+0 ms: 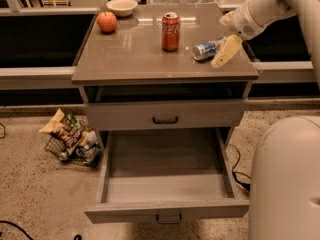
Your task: Place redbull can into middle drawer
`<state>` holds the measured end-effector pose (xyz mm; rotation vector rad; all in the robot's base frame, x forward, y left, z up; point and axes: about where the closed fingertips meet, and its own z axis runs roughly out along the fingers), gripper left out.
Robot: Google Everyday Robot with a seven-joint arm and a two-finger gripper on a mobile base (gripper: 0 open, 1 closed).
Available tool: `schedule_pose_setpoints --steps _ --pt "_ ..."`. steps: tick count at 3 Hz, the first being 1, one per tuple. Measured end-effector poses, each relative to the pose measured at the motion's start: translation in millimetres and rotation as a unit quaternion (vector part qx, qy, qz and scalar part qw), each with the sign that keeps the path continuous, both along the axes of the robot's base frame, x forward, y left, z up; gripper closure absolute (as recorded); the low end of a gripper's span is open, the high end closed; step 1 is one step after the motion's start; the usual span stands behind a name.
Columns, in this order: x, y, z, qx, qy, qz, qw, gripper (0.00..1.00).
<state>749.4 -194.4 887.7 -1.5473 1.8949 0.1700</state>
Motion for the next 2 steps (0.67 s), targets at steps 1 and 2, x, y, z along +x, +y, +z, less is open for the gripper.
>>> schedule_pose_setpoints --steps 1,2 --pt "16 1 -6 0.019 -0.011 -0.003 0.9998 0.00" --pt "30 -1 -12 0.024 -0.021 -0.017 0.9993 0.00"
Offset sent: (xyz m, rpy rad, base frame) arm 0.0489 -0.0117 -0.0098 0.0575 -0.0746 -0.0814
